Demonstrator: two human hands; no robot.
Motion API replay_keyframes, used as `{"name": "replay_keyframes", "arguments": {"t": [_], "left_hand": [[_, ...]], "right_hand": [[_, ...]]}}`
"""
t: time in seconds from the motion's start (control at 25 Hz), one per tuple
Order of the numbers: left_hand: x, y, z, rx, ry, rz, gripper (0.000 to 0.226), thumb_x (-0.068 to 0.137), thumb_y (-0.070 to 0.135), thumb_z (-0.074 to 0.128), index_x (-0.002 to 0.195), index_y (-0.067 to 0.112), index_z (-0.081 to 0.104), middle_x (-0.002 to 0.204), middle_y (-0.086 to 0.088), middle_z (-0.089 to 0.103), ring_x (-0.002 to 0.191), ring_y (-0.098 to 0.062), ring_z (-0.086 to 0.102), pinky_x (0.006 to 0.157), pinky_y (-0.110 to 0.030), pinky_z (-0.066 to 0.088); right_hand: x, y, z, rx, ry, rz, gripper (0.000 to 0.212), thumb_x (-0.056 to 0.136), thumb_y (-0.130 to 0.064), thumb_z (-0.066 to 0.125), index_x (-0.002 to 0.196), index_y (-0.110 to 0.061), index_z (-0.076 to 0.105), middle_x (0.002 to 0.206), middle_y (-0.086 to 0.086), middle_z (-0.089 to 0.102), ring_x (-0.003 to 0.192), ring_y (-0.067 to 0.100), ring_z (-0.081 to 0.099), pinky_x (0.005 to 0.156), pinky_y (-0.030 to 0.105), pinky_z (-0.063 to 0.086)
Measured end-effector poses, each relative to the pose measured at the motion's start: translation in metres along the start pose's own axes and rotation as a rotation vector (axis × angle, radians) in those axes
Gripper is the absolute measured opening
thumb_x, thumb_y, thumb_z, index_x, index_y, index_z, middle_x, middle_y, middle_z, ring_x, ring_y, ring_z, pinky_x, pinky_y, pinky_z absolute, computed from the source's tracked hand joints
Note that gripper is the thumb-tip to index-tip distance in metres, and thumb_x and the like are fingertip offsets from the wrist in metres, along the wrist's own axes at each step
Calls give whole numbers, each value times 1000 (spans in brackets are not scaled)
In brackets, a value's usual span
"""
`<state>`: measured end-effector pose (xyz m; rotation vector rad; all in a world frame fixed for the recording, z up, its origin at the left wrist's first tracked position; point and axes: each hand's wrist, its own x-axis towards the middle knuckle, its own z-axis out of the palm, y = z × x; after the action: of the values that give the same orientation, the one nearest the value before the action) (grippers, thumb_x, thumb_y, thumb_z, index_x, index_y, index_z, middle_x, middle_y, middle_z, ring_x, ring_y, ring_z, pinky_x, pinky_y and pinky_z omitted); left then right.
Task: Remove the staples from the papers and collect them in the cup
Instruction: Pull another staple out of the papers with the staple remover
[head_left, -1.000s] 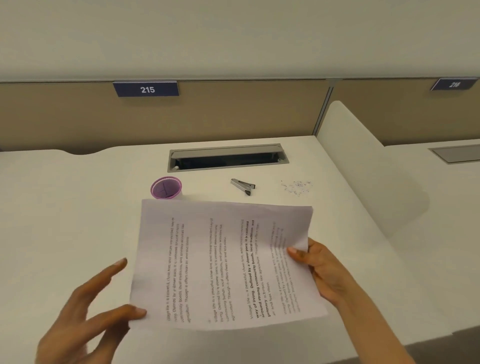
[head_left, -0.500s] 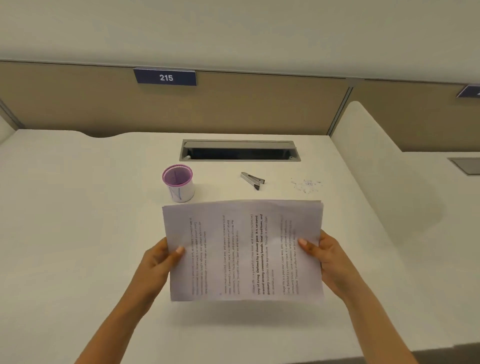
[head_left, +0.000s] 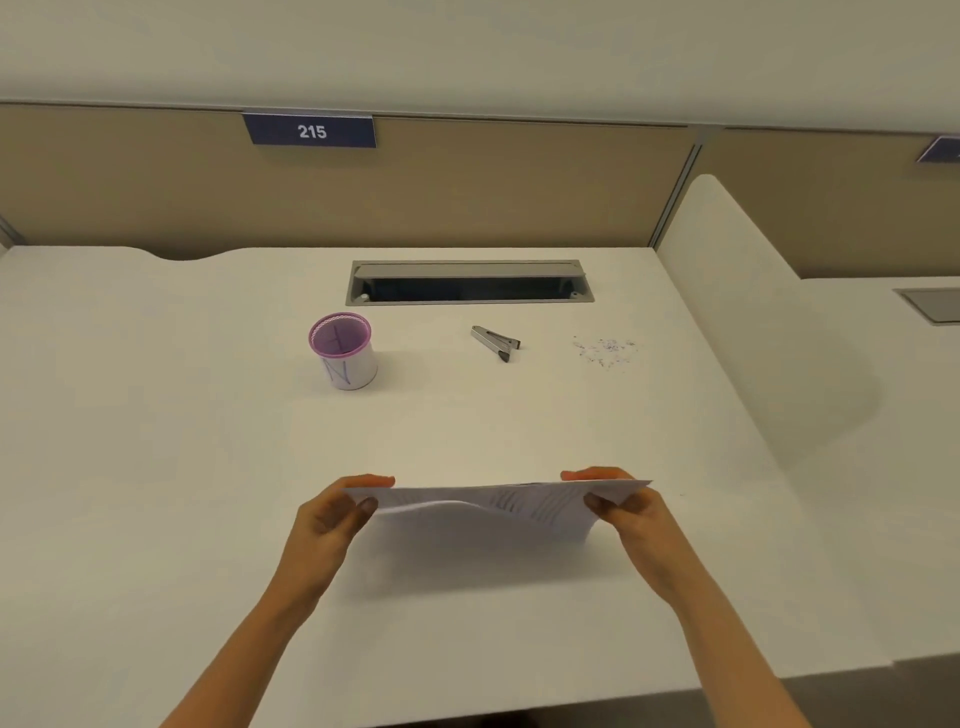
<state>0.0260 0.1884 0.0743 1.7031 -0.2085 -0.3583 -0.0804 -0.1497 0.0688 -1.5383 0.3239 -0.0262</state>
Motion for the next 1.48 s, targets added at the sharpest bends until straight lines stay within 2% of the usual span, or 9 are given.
{"name": "replay_keyframes", "arguments": {"t": [0.24, 0.52, 0.64, 0.76, 0.84, 0.92, 1.04, 1.2, 1.48], "left_hand": [[11, -5, 8, -16, 109, -39, 30, 95, 12, 56, 97, 37, 73, 97, 13, 76, 90, 2, 68, 70, -12, 51], [13, -3, 12, 26, 105, -31, 38, 95, 7, 54, 92, 41, 72, 94, 17, 76, 91, -1, 69, 73, -14, 52], [27, 32, -1, 192, 113, 51, 37, 92, 0, 55, 94, 32, 73, 94, 8, 76, 92, -13, 70, 82, -28, 53], [43, 82, -13, 542, 112, 191, 30, 88, -4, 55, 99, 15, 75, 97, -3, 75, 93, -22, 68, 83, -27, 47], [50, 116, -14, 725, 66, 259, 29, 90, -1, 52, 107, 12, 72, 103, -4, 72, 89, -20, 62, 80, -27, 44], [51, 145, -9, 825, 16, 316, 27, 93, 5, 52, 110, 15, 71, 99, 1, 67, 87, -16, 55, 76, -26, 42], [48, 173, -4, 906, -75, 397, 25, 94, 11, 54, 110, 21, 70, 96, 10, 56, 86, -13, 51, 70, -23, 41], [50, 174, -29, 710, -111, 354, 16, 89, 25, 62, 104, 27, 66, 98, 11, 66, 82, -9, 62, 65, -13, 46], [37, 106, -11, -61, -268, 142, 34, 86, 15, 59, 119, 16, 65, 118, -2, 71, 112, -19, 64, 95, -27, 52]], "right_hand": [[4, 5, 3, 4, 124, 67, 17, 90, -24, 65, 104, -20, 72, 98, -1, 76, 92, 12, 69, 70, 13, 52], [4, 7, 7, 6, 87, 128, 23, 90, -20, 63, 112, -24, 68, 106, -3, 75, 107, 22, 66, 79, 23, 55], [8, -23, 0, 24, 124, 30, 43, 80, -25, 72, 121, -28, 62, 115, -1, 72, 112, 23, 64, 93, 36, 52], [14, -71, 1, -375, 218, -155, 78, 70, -44, 80, 136, -47, 38, 141, -18, 48, 128, 4, 46, 104, 31, 36], [18, -99, 15, -676, 130, -240, 86, 68, -59, 75, 139, -53, 28, 146, -25, 33, 131, 1, 33, 105, 30, 26], [23, -112, 35, -704, -54, -269, 66, 76, -50, 73, 135, -46, 42, 140, -20, 47, 126, 2, 45, 107, 32, 36], [25, -108, 57, -477, -145, -312, 19, 92, -18, 62, 108, -25, 70, 104, -8, 73, 97, 8, 68, 86, 36, 55], [22, -97, 48, -212, -117, -252, 19, 93, -22, 61, 107, -22, 73, 105, -3, 75, 96, 16, 71, 79, 26, 57], [18, -70, 38, 17, 12, -161, 24, 88, -30, 63, 108, -24, 73, 108, 0, 75, 98, 19, 70, 80, 24, 56]]}}
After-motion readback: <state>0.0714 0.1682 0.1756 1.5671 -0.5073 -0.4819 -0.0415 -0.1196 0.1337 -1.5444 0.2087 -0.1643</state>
